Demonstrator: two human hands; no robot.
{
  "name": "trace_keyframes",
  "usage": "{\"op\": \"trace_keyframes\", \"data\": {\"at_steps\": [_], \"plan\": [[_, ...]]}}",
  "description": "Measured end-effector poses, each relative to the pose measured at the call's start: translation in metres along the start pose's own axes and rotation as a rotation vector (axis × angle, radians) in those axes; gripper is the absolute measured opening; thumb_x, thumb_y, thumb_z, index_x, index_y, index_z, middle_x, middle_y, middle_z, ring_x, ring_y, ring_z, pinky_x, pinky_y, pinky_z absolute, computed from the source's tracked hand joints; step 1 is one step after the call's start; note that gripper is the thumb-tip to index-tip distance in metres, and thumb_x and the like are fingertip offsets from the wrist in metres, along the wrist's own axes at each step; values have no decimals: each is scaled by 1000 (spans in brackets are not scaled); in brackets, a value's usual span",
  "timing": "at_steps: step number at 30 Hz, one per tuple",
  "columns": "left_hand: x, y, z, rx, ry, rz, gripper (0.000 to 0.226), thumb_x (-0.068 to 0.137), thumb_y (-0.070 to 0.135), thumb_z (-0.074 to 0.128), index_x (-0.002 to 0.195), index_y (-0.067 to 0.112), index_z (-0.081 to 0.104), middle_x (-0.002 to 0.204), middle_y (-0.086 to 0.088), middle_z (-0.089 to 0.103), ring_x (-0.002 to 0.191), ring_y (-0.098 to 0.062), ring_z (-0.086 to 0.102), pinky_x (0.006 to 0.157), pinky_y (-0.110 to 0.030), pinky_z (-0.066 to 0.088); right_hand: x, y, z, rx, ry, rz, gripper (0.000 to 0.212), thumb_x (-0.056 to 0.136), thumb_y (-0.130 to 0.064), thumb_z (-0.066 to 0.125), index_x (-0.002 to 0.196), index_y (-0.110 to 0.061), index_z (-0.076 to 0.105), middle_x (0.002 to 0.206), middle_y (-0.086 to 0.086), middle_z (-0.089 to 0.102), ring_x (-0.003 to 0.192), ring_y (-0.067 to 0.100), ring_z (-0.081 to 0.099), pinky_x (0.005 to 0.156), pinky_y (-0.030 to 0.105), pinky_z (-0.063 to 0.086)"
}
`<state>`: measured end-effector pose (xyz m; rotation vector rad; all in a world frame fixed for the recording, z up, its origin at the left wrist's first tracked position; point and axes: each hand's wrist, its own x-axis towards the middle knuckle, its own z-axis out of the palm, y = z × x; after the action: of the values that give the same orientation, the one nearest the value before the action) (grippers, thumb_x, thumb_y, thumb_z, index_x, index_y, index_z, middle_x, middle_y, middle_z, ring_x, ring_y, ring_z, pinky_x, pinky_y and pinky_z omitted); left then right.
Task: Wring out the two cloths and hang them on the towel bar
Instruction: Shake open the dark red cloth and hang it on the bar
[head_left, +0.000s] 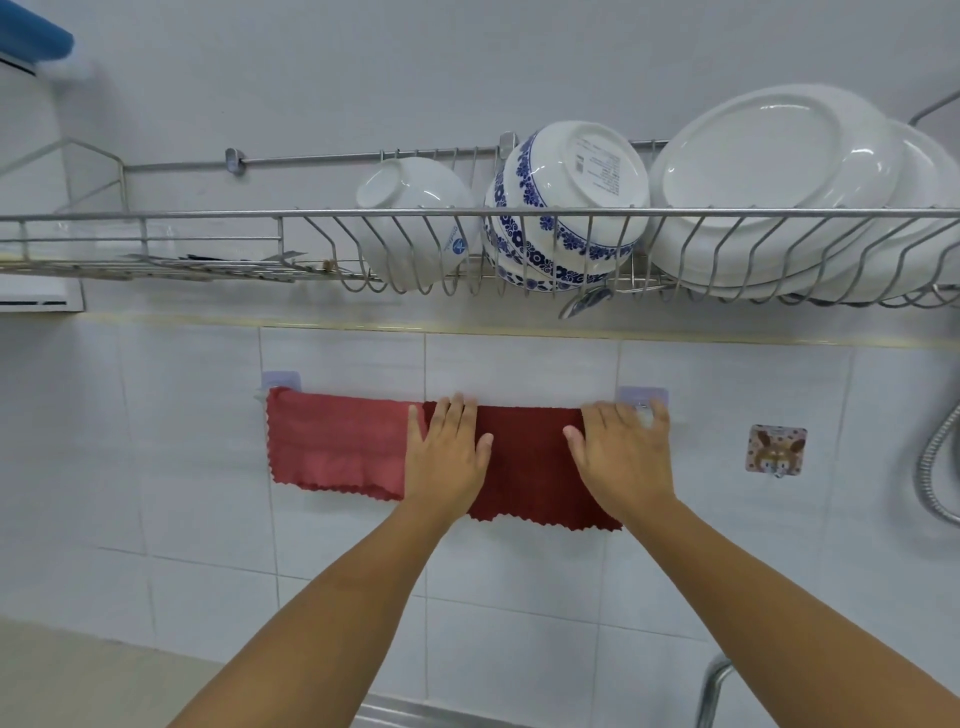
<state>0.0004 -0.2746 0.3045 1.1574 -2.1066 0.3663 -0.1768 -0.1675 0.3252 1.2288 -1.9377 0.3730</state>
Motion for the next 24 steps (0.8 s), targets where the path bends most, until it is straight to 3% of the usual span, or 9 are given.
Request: {"op": "trace_keyframes", "data": {"at_steps": [7,19,24], "plan": [[6,-12,-3,63,-102,40,59,102,46,11,153,19,0,163,0,3,150,-15,0,117,-52,-9,3,7,1,-44,-66,0,55,99,-50,26,128,-14,56,117,2,68,116,22,59,111,56,3],[10,-10,-11,75,-179,28,56,103,40,8,153,17,3,163,-1,6,150,-17,1,120,-54,-3,2,1,-2,43,-101,57,56,98,-52,24,130,-16,52,126,3,63,125,22,51,113,56,11],[14,-8,-18,55,-235,33,56,104,39,9,153,14,5,163,-4,7,150,-19,3,119,-53,-2,5,8,-9,19,-130,18,58,99,-52,16,130,-19,51,126,-1,63,125,18,51,115,57,3]]}}
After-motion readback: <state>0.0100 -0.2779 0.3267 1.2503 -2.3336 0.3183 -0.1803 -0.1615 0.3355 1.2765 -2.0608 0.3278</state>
